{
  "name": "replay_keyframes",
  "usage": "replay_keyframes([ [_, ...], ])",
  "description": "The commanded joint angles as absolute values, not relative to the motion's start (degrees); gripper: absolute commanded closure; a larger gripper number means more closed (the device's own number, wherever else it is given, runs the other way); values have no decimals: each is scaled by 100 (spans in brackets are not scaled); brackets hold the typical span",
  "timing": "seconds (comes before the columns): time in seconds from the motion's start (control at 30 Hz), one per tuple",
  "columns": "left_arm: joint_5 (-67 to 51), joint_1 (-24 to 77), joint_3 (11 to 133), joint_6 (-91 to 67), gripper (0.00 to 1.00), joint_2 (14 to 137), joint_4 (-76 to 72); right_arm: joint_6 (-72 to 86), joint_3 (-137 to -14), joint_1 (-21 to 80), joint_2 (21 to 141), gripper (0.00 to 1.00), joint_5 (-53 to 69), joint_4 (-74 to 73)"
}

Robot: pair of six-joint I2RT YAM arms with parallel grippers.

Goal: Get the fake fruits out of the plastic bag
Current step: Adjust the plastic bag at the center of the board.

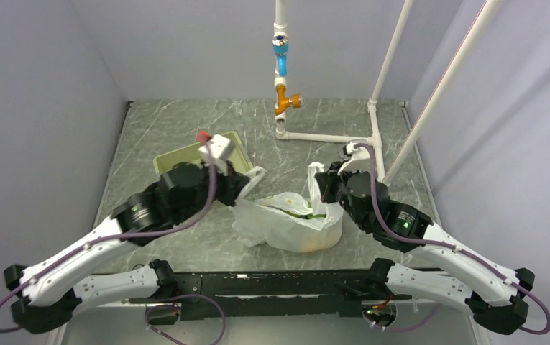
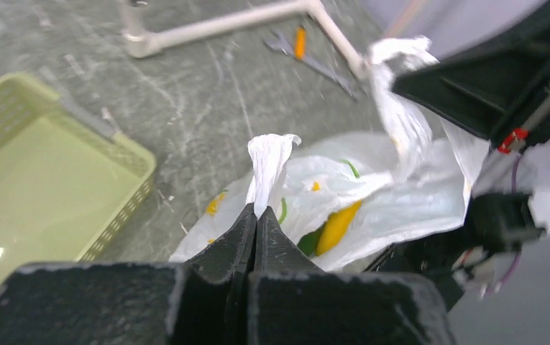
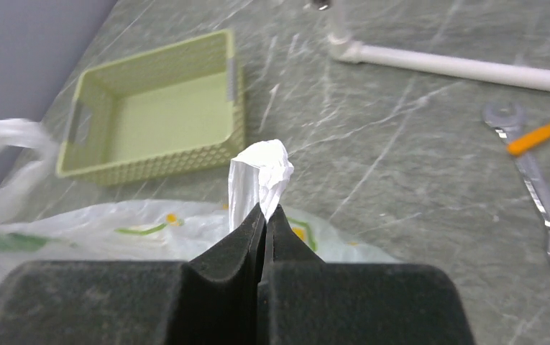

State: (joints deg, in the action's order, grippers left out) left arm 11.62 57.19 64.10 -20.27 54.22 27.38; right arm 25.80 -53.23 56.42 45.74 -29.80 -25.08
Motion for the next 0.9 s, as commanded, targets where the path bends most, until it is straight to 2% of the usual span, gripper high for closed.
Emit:
replay_keyframes([
  [0.0,2832,5700,5884,-3346,100,4602,2923,2844,-5512,5476,4312,100,-4294,-2535],
  [0.13,2933,5544,5720,-3843,100,4371,2599,2421,-6089,4929,4507,100,-4633,-2561],
  [0.23,1932,4818,6298,-3994,100,5077,2436,2077,-6716,4087,5049,100,-4150,-2697],
  [0.37,375,4222,7932,-4027,100,6873,2441,1940,-7705,3167,5754,100,-3610,-3175],
  [0.5,-335,4199,10259,-3631,100,8546,2716,1746,-8399,3077,5885,100,-3748,-3462],
  [0.6,-548,4175,11427,-3396,100,9201,2835,1760,-8275,3073,5528,100,-3412,-3504],
  [0.7,-915,4067,11247,-3383,100,9328,2707,1912,-7881,3076,5009,100,-2946,-3702],
  [0.87,-1173,3905,9211,-3401,100,8724,1973,2022,-6714,3076,3829,100,-1127,-3753],
])
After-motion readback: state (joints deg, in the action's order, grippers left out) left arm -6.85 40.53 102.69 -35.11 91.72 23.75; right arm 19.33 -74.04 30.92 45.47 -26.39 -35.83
